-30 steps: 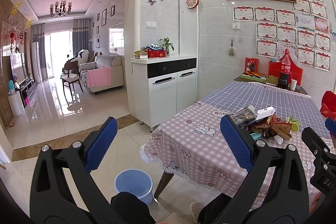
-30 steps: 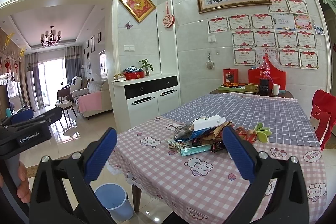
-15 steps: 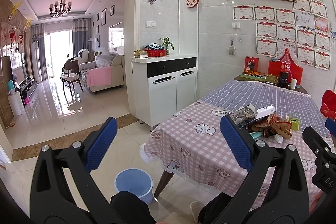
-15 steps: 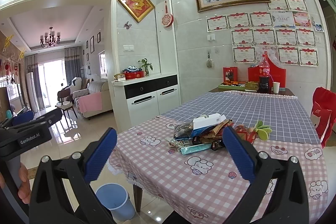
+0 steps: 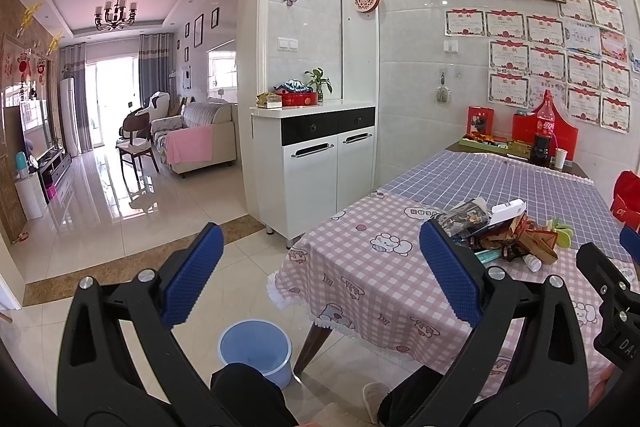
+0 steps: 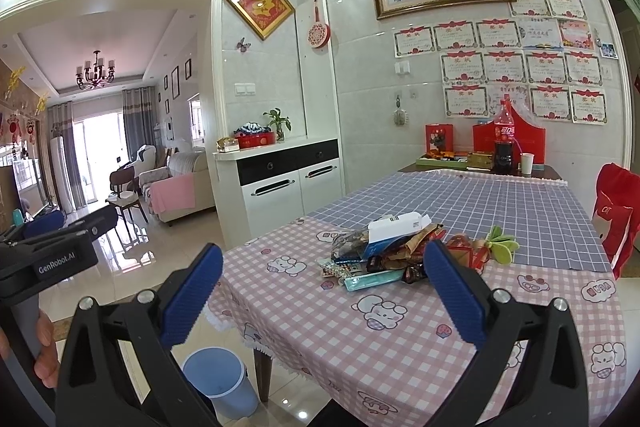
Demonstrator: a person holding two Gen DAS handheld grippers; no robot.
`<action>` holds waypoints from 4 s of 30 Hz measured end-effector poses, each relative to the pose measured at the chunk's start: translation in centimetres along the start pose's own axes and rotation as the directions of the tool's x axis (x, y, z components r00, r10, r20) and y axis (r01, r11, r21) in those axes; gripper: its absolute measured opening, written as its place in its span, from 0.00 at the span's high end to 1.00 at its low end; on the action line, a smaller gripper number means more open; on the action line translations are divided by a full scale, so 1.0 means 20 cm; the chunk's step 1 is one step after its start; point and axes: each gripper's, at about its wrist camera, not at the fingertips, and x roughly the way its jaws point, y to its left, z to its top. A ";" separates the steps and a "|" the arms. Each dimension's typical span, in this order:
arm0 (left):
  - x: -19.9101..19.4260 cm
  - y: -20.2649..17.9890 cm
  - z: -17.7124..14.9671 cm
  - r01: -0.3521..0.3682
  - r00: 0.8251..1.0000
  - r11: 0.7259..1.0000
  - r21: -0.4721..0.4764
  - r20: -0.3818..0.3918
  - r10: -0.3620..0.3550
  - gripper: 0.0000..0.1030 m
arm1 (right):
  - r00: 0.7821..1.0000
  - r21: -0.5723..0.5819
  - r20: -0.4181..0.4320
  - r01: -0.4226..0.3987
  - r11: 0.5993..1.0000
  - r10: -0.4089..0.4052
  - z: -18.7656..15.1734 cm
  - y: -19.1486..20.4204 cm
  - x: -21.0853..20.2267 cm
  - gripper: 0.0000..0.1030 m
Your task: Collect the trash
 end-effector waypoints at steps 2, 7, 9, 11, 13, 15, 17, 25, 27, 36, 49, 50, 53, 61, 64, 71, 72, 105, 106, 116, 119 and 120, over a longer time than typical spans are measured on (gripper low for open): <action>0.00 0.00 -0.01 -0.001 1.000 1.000 0.002 -0.003 0.001 0.07 | 1.000 0.000 -0.002 -0.002 1.000 0.002 0.00 0.00 0.00 0.04; 0.03 -0.01 -0.02 -0.003 1.000 1.000 0.010 -0.013 0.003 0.07 | 1.000 -0.025 -0.024 0.016 1.000 -0.017 -0.01 0.00 0.04 0.04; 0.04 -0.02 -0.03 -0.005 1.000 1.000 0.017 -0.020 0.005 0.07 | 0.999 -0.041 -0.032 0.023 0.999 -0.024 -0.03 0.00 0.05 0.04; 0.06 -0.04 -0.03 -0.008 1.000 1.000 0.024 -0.027 0.009 0.07 | 0.999 -0.044 -0.036 0.028 0.999 -0.029 -0.04 -0.01 0.07 0.04; 0.10 -0.05 -0.04 -0.010 0.999 0.999 0.035 -0.038 0.011 0.07 | 0.997 -0.033 -0.023 0.068 0.997 -0.069 -0.06 -0.04 0.09 0.04; 0.15 -0.07 -0.05 -0.014 0.998 0.999 0.047 -0.058 0.017 0.07 | 0.996 -0.019 -0.024 0.091 0.996 -0.091 -0.08 -0.08 0.11 0.04; 0.22 -0.10 -0.06 -0.013 0.997 0.998 0.057 -0.078 0.018 0.07 | 0.993 0.011 -0.063 0.105 0.994 -0.104 -0.11 -0.15 0.18 0.04; 0.59 -0.36 -0.15 0.078 0.973 0.986 0.148 -0.225 -0.044 0.07 | 0.962 0.222 -0.256 0.155 0.963 -0.096 -0.28 -0.51 0.48 0.04; 0.67 -0.45 -0.16 0.124 0.963 0.978 0.167 -0.259 -0.078 0.07 | 0.951 0.264 -0.293 0.183 0.947 -0.101 -0.31 -0.59 0.54 0.04; 0.95 -0.87 -0.17 0.374 0.903 0.905 0.201 -0.303 -0.306 0.07 | 0.911 0.330 -0.382 0.290 0.898 -0.154 -0.34 -0.85 0.76 0.04; 1.29 -1.30 -0.18 0.538 0.832 0.791 0.291 -0.337 -0.441 0.16 | 0.920 0.386 -0.373 0.274 0.881 -0.122 -0.25 -1.04 1.02 0.04; 1.32 -1.33 -0.18 0.548 0.824 0.786 0.287 -0.350 -0.446 0.19 | 0.919 0.383 -0.376 0.274 0.882 -0.122 -0.24 -1.05 1.03 0.04; 1.38 -1.38 -0.17 0.589 0.791 0.767 0.253 -0.373 -0.485 0.35 | 0.915 0.369 -0.382 0.282 0.886 -0.132 -0.22 -1.07 1.07 0.04; 1.40 -1.41 -0.17 0.647 0.740 0.742 0.176 -0.381 -0.555 0.88 | 0.903 0.356 -0.402 0.310 0.881 -0.155 -0.21 -1.10 1.14 0.04; 1.36 -1.32 -0.09 0.670 0.719 0.739 0.072 -0.311 -0.622 0.92 | 0.905 0.355 -0.392 0.316 0.880 -0.167 -0.20 -1.10 1.13 0.04; 1.26 -1.15 0.05 0.711 0.677 0.697 -0.094 -0.175 -0.714 0.94 | 0.915 0.334 -0.360 0.311 0.890 -0.184 -0.16 -1.03 1.09 0.04; 1.24 -1.12 0.07 0.716 0.671 0.688 -0.119 -0.156 -0.725 0.94 | 0.919 0.329 -0.349 0.303 0.894 -0.183 -0.15 -1.01 1.08 0.04; 1.33 -0.45 0.03 0.410 0.903 0.908 -0.090 -0.104 -0.418 0.94 | 0.904 0.574 -0.369 0.040 0.818 0.214 -0.21 -0.42 1.66 0.04; 1.33 -0.44 0.02 0.410 0.902 0.908 -0.085 -0.108 -0.417 0.94 | 0.912 0.603 -0.350 0.045 0.796 0.215 -0.21 -0.43 1.67 0.04; 1.37 -0.40 -0.02 0.444 0.881 0.892 -0.083 -0.143 -0.451 0.94 | 0.930 0.645 -0.331 0.099 0.758 0.160 -0.21 -0.51 1.76 0.88; 1.39 -0.38 -0.03 0.453 0.873 0.886 -0.096 -0.151 -0.463 0.94 | 0.926 0.632 -0.340 0.096 0.769 0.164 -0.21 -0.49 1.79 0.89; 1.39 -0.36 -0.03 0.448 0.876 0.888 -0.098 -0.151 -0.459 0.94 | 0.921 0.638 -0.345 0.086 0.766 0.183 -0.22 -0.47 1.79 0.89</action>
